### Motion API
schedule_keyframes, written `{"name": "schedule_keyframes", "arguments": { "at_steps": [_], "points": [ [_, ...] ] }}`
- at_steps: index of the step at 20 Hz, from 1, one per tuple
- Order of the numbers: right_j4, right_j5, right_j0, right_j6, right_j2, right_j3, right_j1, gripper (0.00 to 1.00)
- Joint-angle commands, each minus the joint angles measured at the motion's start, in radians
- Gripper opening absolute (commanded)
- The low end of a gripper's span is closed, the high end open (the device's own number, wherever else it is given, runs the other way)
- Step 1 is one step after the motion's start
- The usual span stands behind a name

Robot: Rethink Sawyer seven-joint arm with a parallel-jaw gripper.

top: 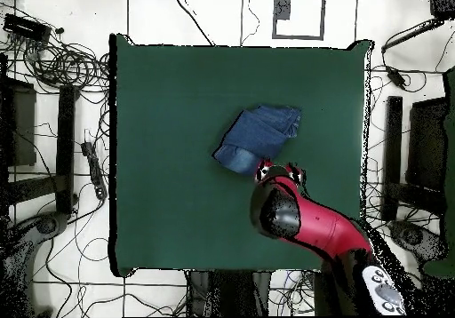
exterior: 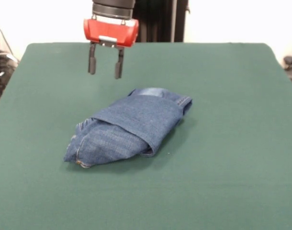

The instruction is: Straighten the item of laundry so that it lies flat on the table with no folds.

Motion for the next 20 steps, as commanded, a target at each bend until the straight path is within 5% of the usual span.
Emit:
{"name": "schedule_keyframes", "arguments": {
  "at_steps": [1, 20],
  "points": [
    [0.029, 0.059, 0.01, 0.148, 0.111, -0.086, 0.069, 1.0],
    [0.0, -0.224, -0.095, 0.254, 0.237, -0.118, 0.226, 1.0]
  ]
}}
